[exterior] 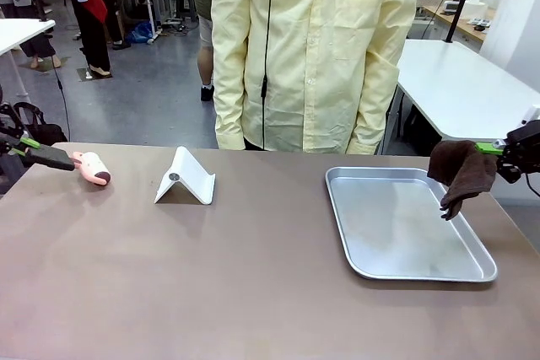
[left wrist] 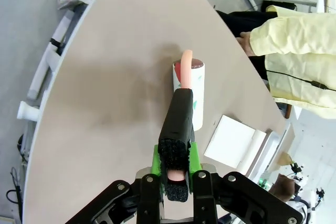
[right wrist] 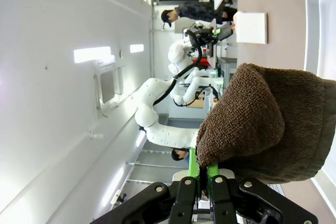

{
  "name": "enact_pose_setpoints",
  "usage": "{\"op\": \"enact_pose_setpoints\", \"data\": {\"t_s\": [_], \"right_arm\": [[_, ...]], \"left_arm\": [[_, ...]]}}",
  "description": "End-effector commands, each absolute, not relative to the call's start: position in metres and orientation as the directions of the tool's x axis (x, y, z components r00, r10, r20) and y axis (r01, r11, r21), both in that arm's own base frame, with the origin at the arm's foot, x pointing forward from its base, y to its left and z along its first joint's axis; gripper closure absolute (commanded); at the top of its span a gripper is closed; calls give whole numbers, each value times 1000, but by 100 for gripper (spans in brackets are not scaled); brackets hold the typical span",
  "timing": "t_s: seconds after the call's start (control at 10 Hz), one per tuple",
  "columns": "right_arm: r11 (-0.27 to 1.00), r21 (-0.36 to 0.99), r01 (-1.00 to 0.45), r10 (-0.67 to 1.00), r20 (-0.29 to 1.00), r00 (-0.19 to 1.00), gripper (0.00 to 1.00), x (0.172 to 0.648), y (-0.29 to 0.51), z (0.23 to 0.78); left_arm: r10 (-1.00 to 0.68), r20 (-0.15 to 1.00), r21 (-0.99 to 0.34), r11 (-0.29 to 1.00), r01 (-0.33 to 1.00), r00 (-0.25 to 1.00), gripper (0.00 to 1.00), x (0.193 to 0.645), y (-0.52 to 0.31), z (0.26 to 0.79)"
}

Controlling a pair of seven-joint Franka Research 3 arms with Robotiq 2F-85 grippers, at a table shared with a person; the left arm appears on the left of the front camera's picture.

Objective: Clean the surface of the table.
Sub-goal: Clean the area not pointed to by the person.

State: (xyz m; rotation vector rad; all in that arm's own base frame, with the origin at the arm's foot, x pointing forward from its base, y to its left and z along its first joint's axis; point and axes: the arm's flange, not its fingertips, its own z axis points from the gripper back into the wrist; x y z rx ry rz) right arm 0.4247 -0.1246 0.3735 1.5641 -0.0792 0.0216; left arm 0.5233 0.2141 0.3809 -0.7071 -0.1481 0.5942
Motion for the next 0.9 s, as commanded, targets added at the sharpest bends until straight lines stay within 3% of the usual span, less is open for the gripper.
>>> {"op": "enact_pose_setpoints", "data": {"t_s": [0.0, 0.4, 0.8], "right_arm": [[9, 996, -86, -44, 86, 995, 94, 426, -123, 376], [9, 996, -86, -44, 86, 995, 94, 426, -123, 376], [9, 996, -86, -44, 86, 995, 94, 426, -123, 376]], "left_arm": [[554, -70, -709, 558, -432, 830, 79, 529, 206, 372], [492, 65, -846, 488, -213, 868, 79, 477, 188, 423], [206, -38, -859, 493, -138, 978, 79, 361, 179, 479]]}}
